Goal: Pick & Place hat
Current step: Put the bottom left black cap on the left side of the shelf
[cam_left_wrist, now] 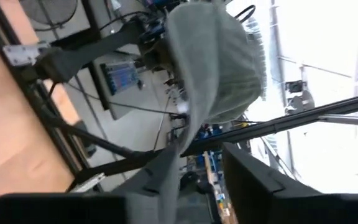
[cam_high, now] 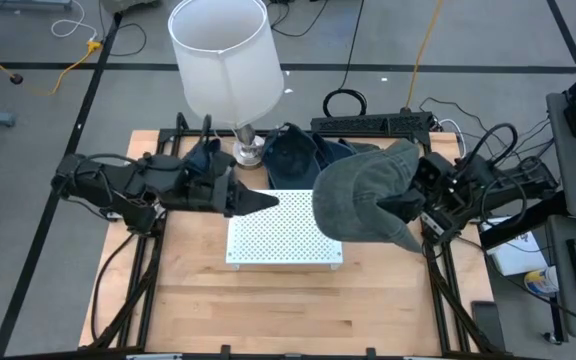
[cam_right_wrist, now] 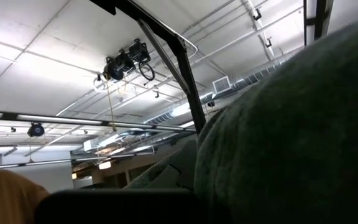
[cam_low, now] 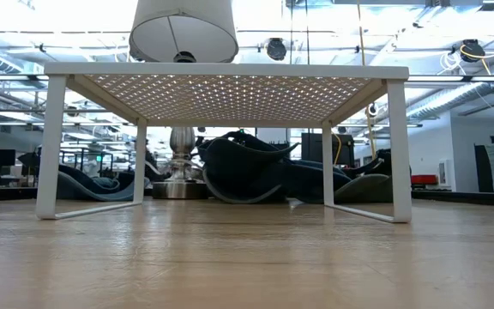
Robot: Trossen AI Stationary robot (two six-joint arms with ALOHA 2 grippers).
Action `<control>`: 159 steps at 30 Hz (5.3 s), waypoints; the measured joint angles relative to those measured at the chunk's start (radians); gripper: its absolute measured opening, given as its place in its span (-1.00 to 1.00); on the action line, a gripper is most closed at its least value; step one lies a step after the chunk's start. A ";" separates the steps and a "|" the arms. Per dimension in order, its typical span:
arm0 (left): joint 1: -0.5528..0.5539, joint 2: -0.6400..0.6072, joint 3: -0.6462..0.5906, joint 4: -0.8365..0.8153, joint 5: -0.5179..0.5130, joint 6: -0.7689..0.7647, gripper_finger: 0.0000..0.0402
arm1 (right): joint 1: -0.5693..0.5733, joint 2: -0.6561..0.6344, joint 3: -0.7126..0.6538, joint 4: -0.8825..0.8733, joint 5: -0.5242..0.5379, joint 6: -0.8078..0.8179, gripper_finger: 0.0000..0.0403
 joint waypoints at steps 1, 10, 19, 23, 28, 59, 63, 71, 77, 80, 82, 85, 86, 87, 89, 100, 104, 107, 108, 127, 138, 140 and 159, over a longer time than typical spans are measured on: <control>-0.004 0.005 0.000 -0.004 0.000 -0.019 -0.26 | 0.000 0.004 0.000 0.010 0.000 0.001 -0.97; -0.010 0.099 -0.001 0.117 0.002 -0.059 0.30 | 0.000 0.060 0.000 0.061 -0.007 0.053 -0.97; 0.007 0.189 -0.001 0.226 0.002 -0.087 0.42 | 0.001 0.084 0.000 0.084 -0.036 0.111 -0.97; 0.006 0.199 0.000 0.253 0.002 -0.085 0.34 | 0.011 0.083 0.000 0.084 -0.035 0.103 -0.97; 0.011 0.198 0.000 0.300 -0.002 -0.065 0.13 | 0.014 0.083 0.000 0.070 -0.034 0.088 -0.97; 0.019 0.134 -0.001 0.178 0.141 0.007 -0.96 | 0.013 -0.033 0.000 -0.292 -0.151 -0.087 -0.13; 0.025 0.077 -0.001 0.058 0.157 0.031 -0.96 | 0.013 -0.133 0.000 -0.475 -0.055 -0.129 -0.01; 0.058 -0.033 0.000 -0.104 0.258 0.112 -0.96 | 0.013 -0.294 0.000 -0.675 0.053 -0.178 0.03; 0.067 -0.108 -0.001 -0.233 0.290 0.148 -0.96 | 0.013 -0.335 0.000 -0.679 0.056 -0.204 0.03; 0.067 -0.144 -0.001 -0.318 0.289 0.167 -0.96 | 0.013 -0.336 0.000 -0.679 0.073 -0.213 0.03; 0.067 -0.163 0.000 -0.373 0.281 0.174 -0.96 | 0.013 -0.329 0.000 -0.679 0.109 -0.217 0.03; 0.067 -0.184 -0.001 -0.419 0.260 0.178 -0.96 | 0.013 -0.309 0.000 -0.679 0.156 -0.243 0.03; 0.067 -0.192 -0.009 -0.426 0.255 0.178 -0.96 | 0.013 -0.301 0.000 -0.679 0.167 -0.255 0.03; 0.067 -0.201 -0.022 -0.426 0.250 0.173 -0.96 | 0.013 -0.295 0.000 -0.679 0.179 -0.265 0.03; 0.066 -0.228 -0.066 -0.420 0.231 0.141 -0.96 | 0.013 -0.278 0.000 -0.679 0.182 -0.286 0.03; 0.073 -0.446 -0.464 -0.072 0.120 -0.031 -0.96 | 0.013 -0.215 0.000 -0.617 0.180 -0.338 0.03; 0.073 -0.515 -0.600 -0.003 0.106 -0.079 -0.96 | 0.013 -0.208 0.000 -0.612 0.180 -0.344 0.03; 0.089 -0.564 -0.704 0.099 0.110 -0.113 -0.96 | 0.013 -0.209 0.000 -0.603 0.183 -0.355 0.03; 0.094 -0.579 -0.740 0.128 0.114 -0.123 -0.96 | 0.013 -0.209 0.000 -0.594 0.183 -0.360 0.03; 0.181 -0.741 -1.333 0.693 0.240 -0.280 -0.96 | 0.013 -0.205 0.000 -0.574 0.196 -0.360 0.03; 0.182 -0.741 -1.502 0.861 0.266 -0.324 -0.96 | -0.003 -0.185 0.000 -0.574 0.236 -0.334 0.03; 0.182 -0.741 -1.503 0.859 0.278 -0.324 -0.96 | -0.003 -0.179 0.000 -0.574 0.236 -0.334 0.03; 0.230 -0.741 -1.501 0.831 0.248 -0.410 -0.56 | -0.003 -0.155 0.000 -0.574 0.232 -0.333 0.03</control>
